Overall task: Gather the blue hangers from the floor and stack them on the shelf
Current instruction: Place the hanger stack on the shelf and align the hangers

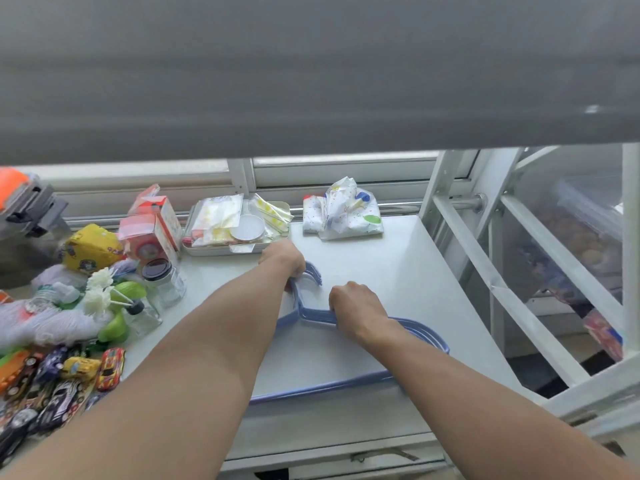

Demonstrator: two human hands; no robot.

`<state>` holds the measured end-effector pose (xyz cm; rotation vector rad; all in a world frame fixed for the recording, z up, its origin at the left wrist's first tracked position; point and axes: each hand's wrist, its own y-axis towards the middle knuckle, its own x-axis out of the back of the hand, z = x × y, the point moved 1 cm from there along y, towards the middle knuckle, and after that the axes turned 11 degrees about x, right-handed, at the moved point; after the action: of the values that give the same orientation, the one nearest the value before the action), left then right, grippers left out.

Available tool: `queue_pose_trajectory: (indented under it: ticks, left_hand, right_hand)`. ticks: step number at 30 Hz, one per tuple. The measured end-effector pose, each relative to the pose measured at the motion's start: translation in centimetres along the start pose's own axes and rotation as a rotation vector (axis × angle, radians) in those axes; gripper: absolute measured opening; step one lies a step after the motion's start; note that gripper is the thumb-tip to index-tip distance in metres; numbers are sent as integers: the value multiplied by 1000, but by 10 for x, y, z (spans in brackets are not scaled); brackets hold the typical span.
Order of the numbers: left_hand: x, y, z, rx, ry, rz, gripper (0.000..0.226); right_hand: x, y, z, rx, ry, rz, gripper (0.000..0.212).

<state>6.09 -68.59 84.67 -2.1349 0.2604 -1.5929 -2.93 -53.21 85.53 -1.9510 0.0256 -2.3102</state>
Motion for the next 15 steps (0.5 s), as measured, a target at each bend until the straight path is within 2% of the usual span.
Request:
queue_pose_trajectory:
  ticks: [5, 8, 11, 15]
  left_hand:
    - [4, -2, -3, -2, 48, 31, 14]
    - [2, 2, -4, -2, 71, 22, 24]
    - [3, 3, -6, 13, 87, 34, 17]
    - [11, -5, -5, 3, 104, 50, 18]
  right_hand:
    - [2, 1, 3, 8, 7, 3, 30]
    - [3, 2, 2, 3, 9, 13, 30]
    - [3, 3, 2, 1, 11, 17, 30]
    - [3, 4, 3, 1, 11, 17, 30]
